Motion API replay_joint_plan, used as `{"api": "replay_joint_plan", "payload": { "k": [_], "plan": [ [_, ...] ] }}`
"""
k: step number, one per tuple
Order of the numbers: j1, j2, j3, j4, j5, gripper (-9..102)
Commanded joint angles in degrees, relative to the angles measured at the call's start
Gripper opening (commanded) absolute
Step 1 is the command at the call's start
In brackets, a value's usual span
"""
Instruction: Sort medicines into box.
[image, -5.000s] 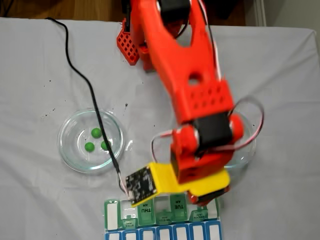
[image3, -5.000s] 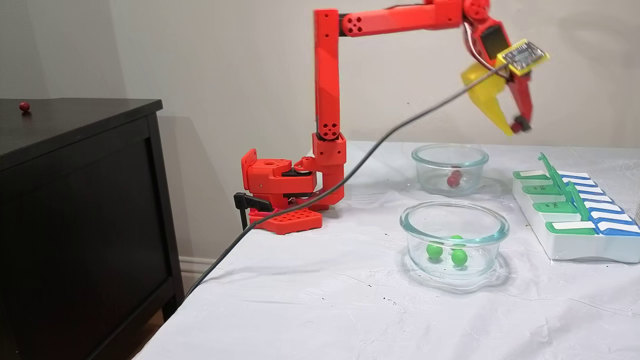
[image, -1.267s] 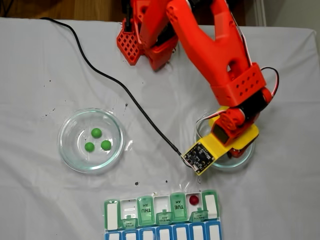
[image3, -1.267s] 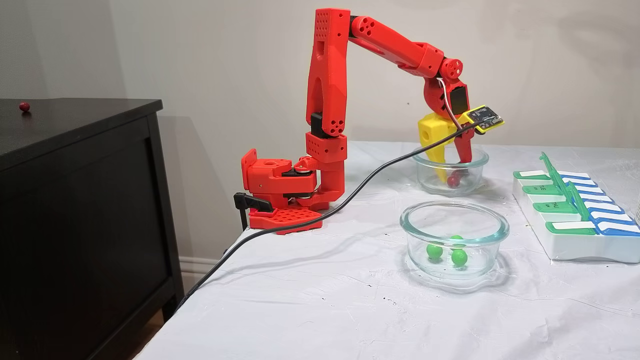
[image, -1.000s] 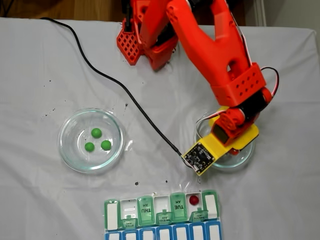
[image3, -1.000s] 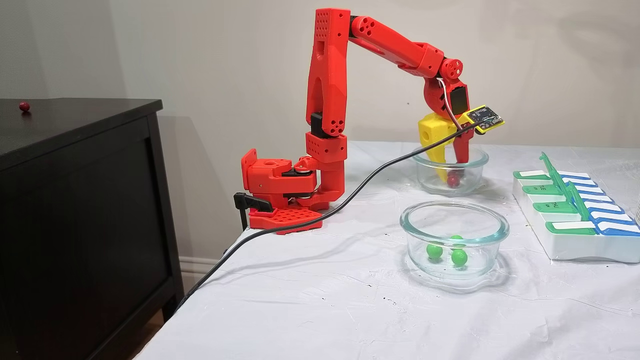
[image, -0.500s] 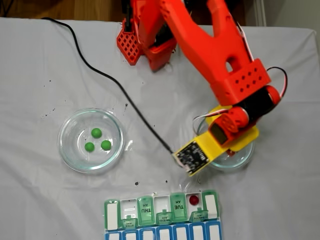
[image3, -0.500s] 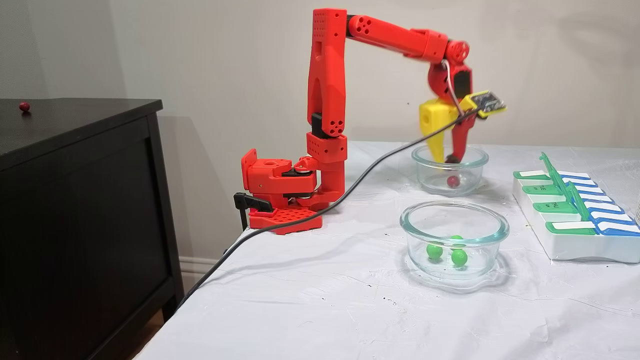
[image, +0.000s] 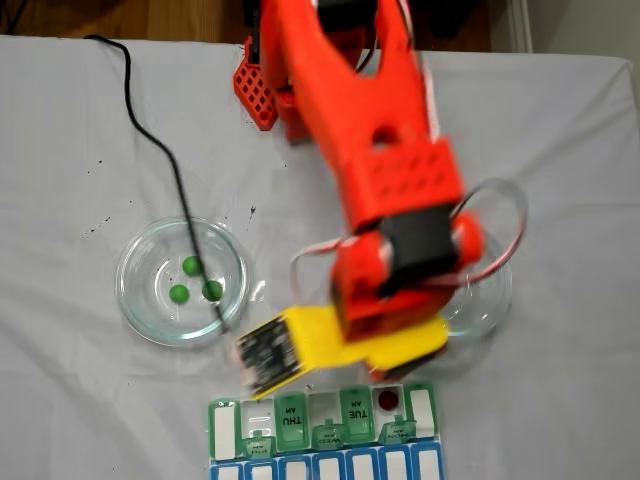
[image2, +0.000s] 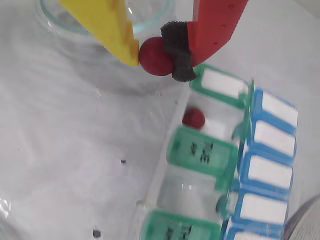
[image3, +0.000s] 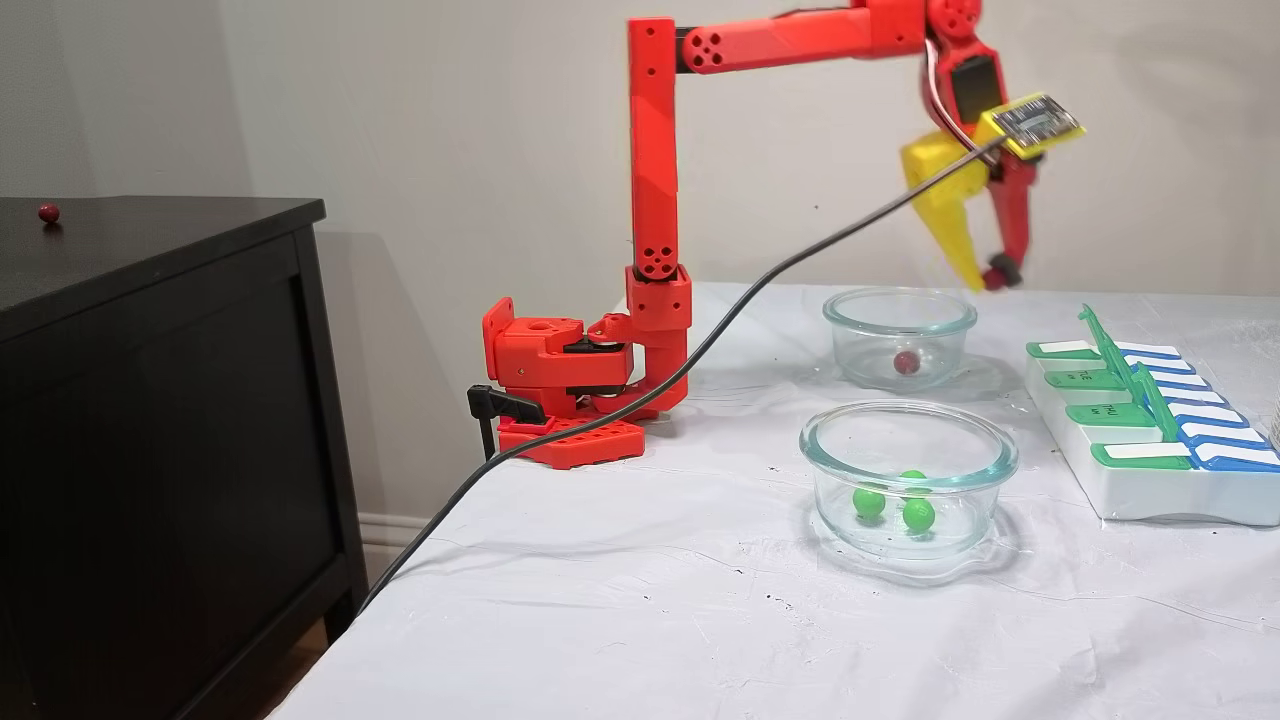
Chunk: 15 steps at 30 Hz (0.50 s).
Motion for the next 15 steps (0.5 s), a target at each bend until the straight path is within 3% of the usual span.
{"api": "replay_joint_plan", "payload": {
  "k": [1,12,15],
  "plan": [
    [1.8,-1.2,-6.8,-5.8,0.5,0],
    [3.6,-5.4,-10.7,-10.2,1.7,0],
    [3.4,-6.9,-12.6,-7.8,0.9,0]
  ]
}}
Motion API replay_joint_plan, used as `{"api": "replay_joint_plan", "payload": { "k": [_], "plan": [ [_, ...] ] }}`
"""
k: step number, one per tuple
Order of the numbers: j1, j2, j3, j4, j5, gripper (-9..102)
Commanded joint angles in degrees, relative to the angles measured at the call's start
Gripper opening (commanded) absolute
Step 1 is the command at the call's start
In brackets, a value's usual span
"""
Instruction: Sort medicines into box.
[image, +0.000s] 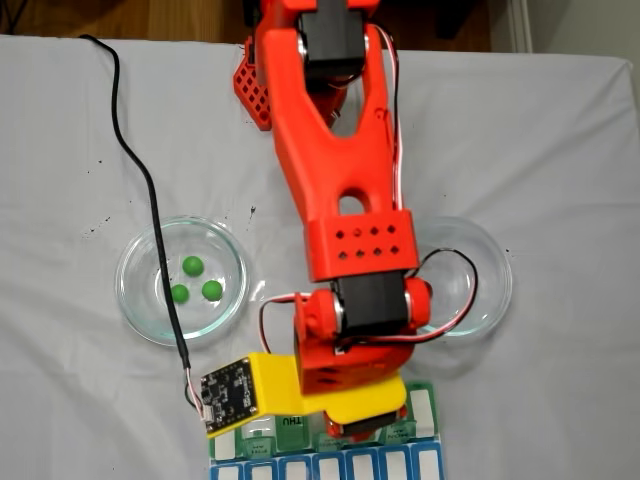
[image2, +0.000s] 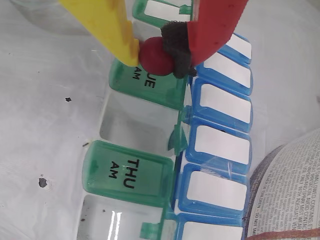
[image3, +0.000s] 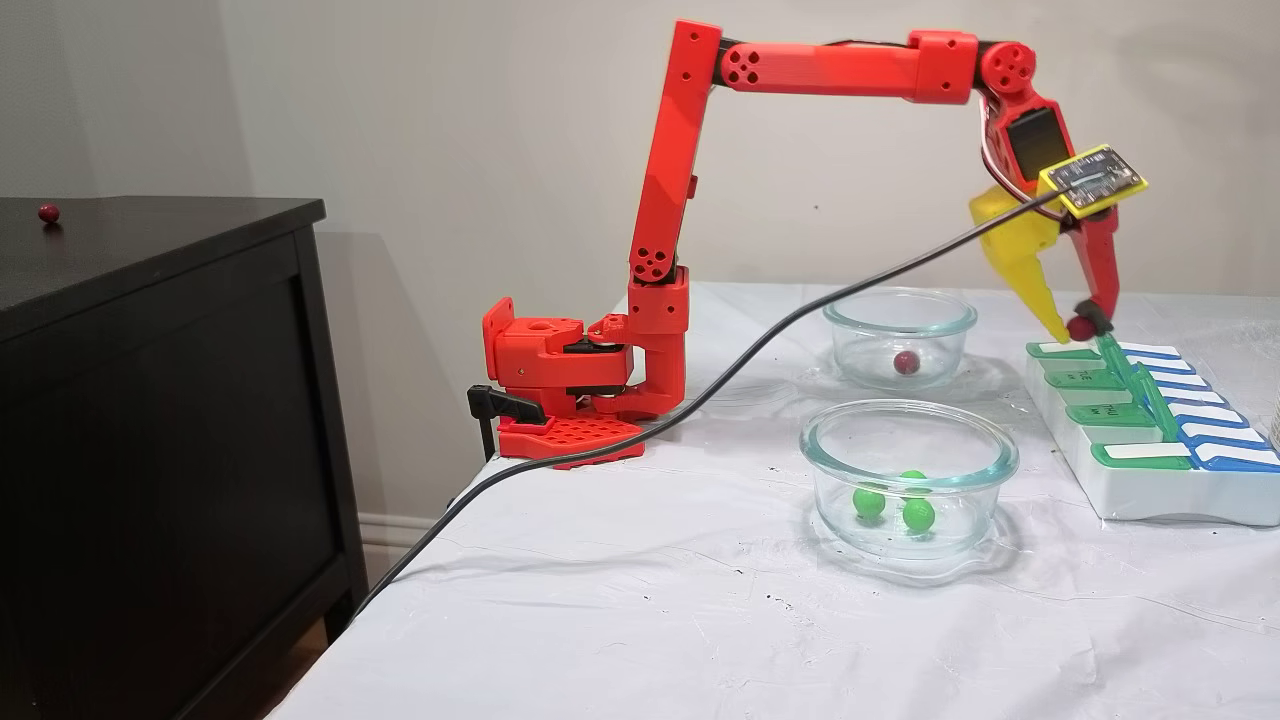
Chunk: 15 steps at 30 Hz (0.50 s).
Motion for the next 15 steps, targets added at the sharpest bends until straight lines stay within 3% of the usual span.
{"api": "replay_joint_plan", "payload": {
  "k": [1,15],
  "plan": [
    [-0.7,0.6,-7.5,2.7,-1.5,0],
    [-1.9,4.7,-6.6,8.2,-9.1,0]
  ]
}}
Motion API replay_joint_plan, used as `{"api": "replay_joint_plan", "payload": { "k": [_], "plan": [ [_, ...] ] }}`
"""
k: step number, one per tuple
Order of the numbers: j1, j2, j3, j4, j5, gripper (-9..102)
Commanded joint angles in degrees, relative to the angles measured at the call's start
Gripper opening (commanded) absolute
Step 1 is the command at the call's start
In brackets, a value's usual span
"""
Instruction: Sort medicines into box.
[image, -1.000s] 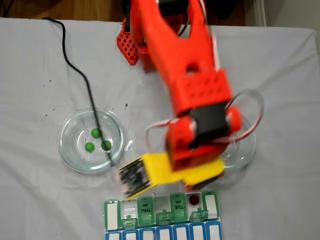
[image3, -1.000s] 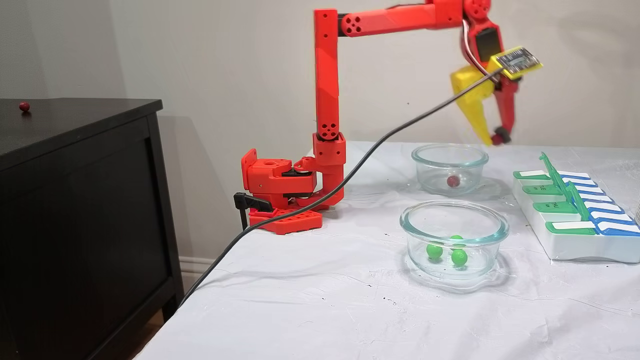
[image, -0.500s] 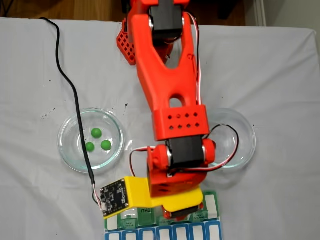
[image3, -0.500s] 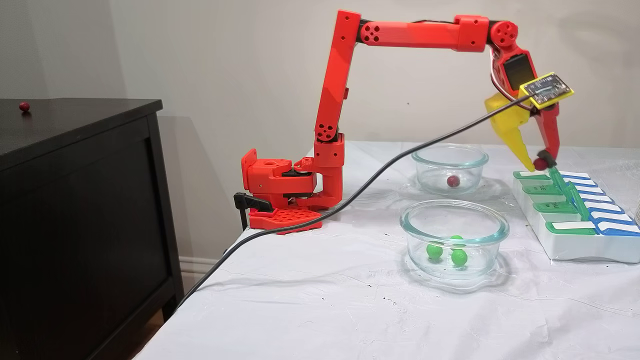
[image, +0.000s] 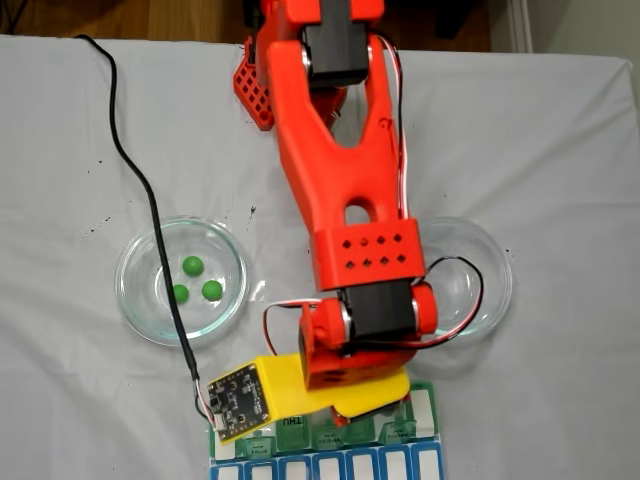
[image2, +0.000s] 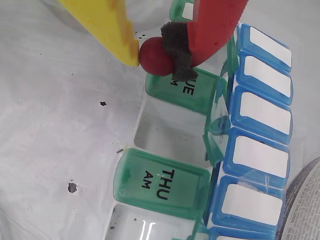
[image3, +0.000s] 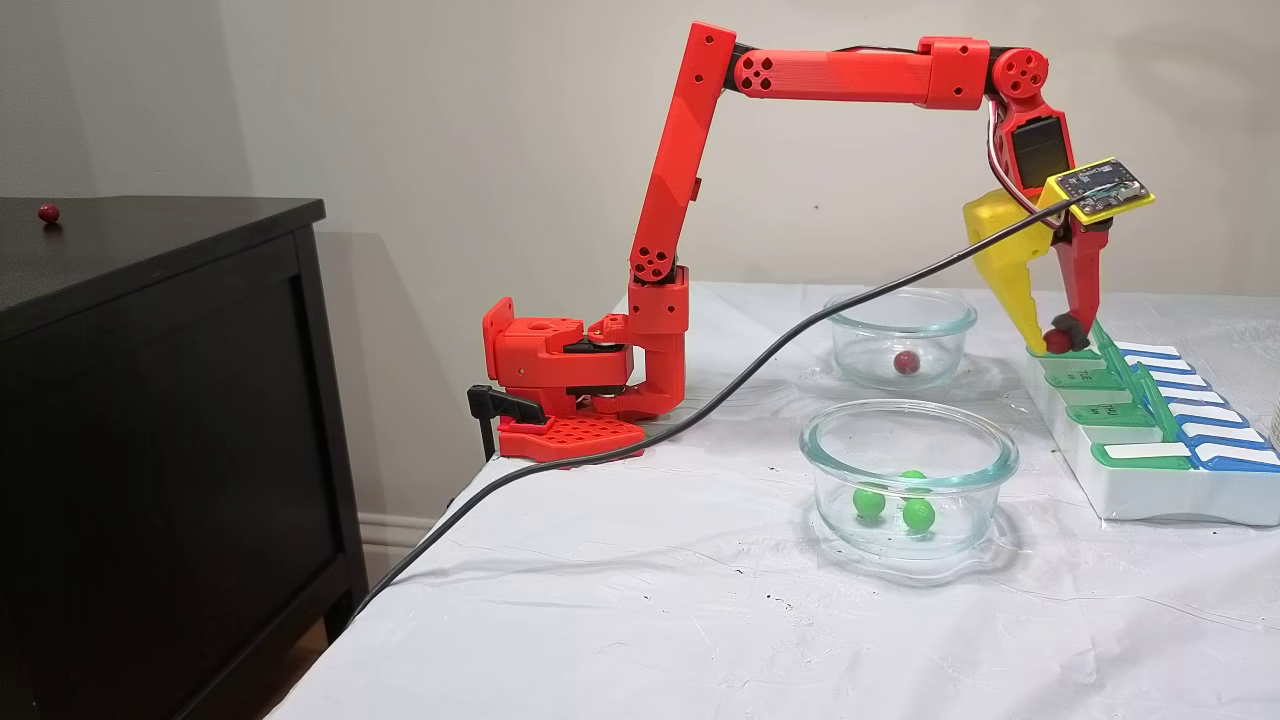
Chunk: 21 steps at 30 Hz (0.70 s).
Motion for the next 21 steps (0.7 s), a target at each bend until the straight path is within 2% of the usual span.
{"api": "replay_joint_plan", "payload": {
  "k": [1,12,21],
  "plan": [
    [-0.3,6.3,-4.5,-0.2,-4.7,0],
    [4.2,1.3,-10.3,0.4,-10.5,0],
    [2.2,-0.2,-8.0,-2.4,-10.8,0]
  ]
}}
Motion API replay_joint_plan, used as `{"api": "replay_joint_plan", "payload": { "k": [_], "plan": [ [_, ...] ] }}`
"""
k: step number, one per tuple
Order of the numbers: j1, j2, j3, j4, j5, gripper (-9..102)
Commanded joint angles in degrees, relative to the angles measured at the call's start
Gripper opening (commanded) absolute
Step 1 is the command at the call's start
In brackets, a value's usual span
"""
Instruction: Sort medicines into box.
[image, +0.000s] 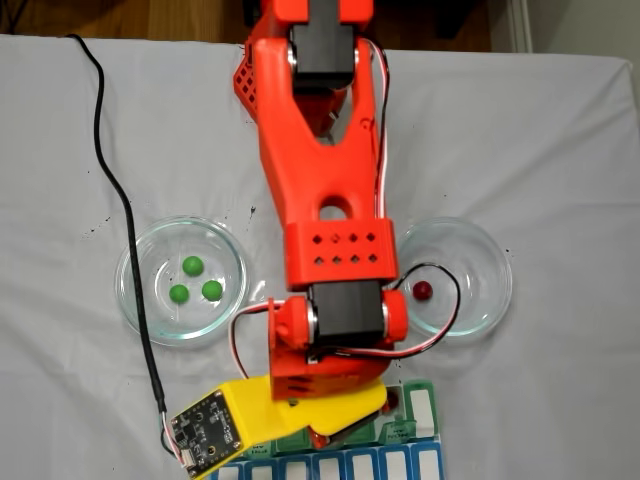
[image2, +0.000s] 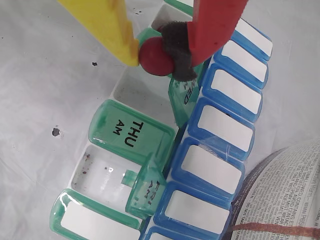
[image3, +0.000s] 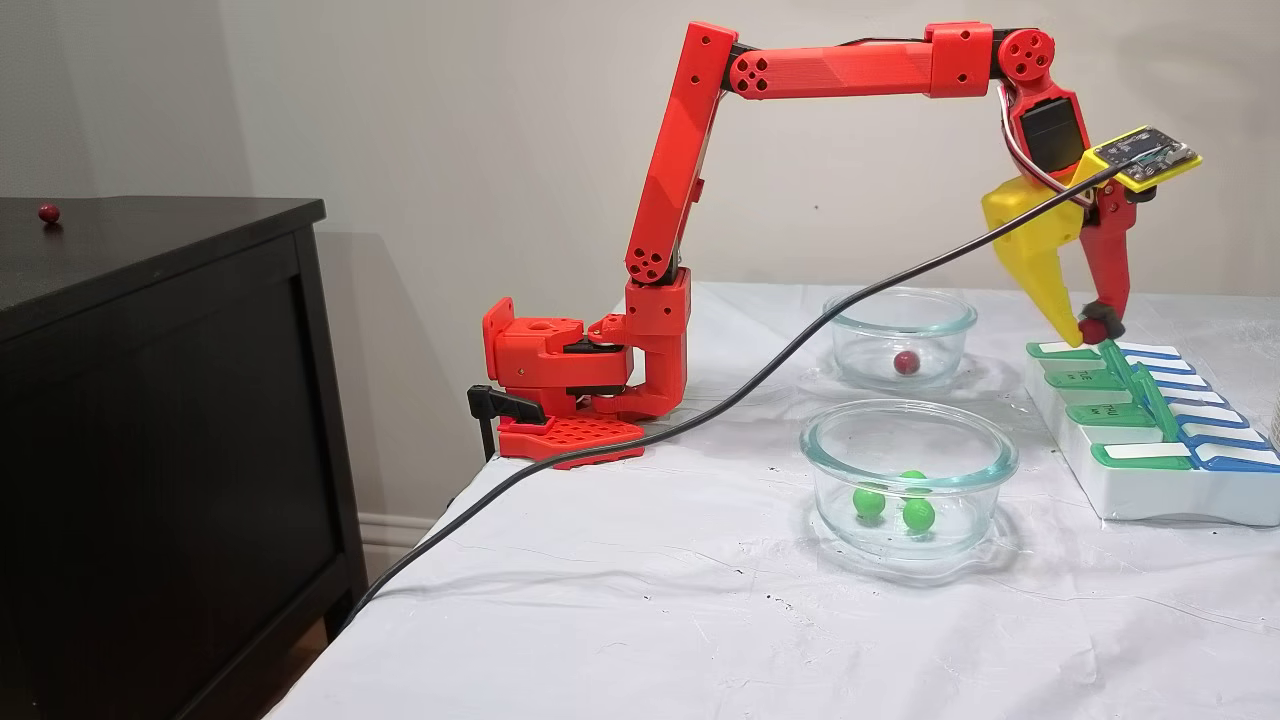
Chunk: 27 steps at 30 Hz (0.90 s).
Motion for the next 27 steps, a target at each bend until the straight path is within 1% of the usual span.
{"api": "replay_joint_plan", "payload": {
  "k": [1,7,9,12,15,18,20,27],
  "plan": [
    [-1.7,0.4,-3.8,-1.0,-1.0,0],
    [-0.4,4.1,-5.9,0.0,1.3,0],
    [0.0,7.0,-5.9,-0.6,4.1,0],
    [-0.6,11.2,-4.0,-1.8,5.7,0],
    [-2.9,12.9,-2.7,2.3,4.1,0],
    [-4.6,13.1,-1.1,4.2,3.9,0],
    [-5.4,12.6,-0.3,4.7,1.1,0],
    [-2.2,7.7,-1.8,5.7,-6.8,0]
  ]
}}
